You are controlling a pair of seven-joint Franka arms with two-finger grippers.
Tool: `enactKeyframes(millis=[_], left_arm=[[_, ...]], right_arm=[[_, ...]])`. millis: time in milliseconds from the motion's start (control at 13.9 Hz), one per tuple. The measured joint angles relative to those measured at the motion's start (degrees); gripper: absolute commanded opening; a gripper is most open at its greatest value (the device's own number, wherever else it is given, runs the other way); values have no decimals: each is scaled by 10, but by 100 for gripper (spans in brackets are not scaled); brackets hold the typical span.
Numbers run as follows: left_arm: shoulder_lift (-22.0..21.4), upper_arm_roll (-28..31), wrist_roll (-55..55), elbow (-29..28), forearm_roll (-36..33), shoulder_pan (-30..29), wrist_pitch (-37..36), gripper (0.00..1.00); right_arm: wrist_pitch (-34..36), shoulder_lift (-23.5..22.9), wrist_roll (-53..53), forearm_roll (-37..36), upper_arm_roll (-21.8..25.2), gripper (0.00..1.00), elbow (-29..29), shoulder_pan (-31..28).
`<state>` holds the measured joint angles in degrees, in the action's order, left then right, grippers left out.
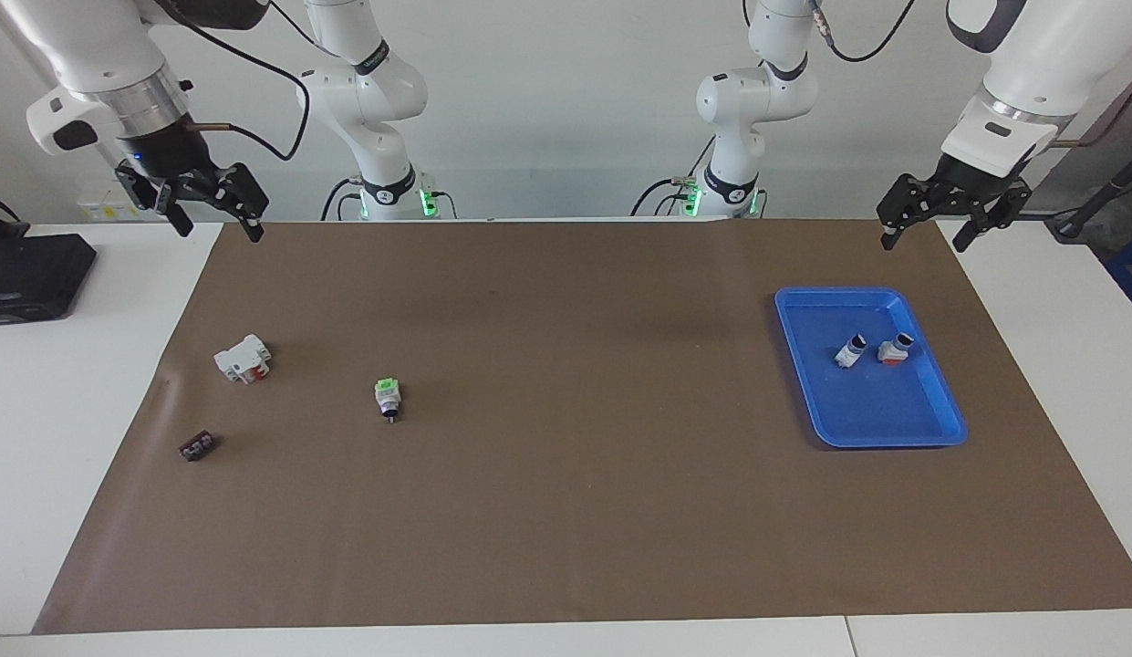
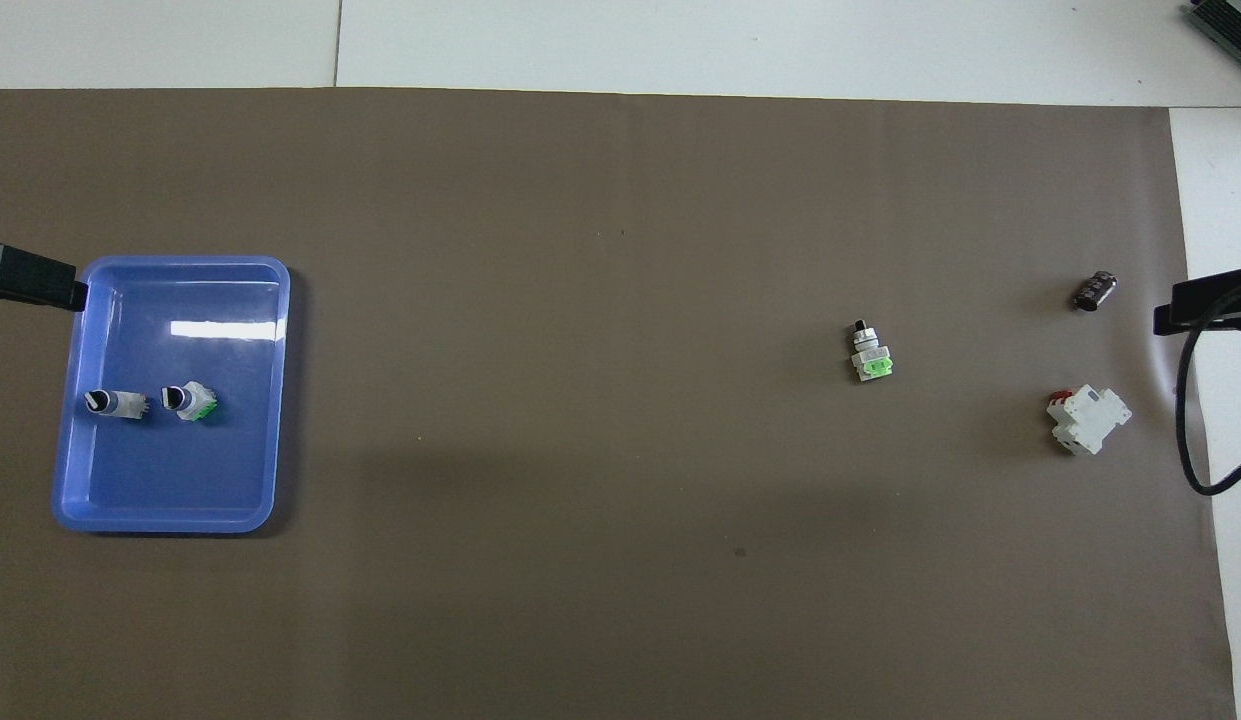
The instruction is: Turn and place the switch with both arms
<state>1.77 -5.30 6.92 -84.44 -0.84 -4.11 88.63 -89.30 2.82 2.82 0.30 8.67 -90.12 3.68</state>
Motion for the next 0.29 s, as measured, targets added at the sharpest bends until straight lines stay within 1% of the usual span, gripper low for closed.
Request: enactKeyframes(millis=[287], left_arm=[[0, 0, 0, -3, 0, 0, 8, 100]], right_arm=[[0, 0, -6, -23, 0, 100, 0, 10]])
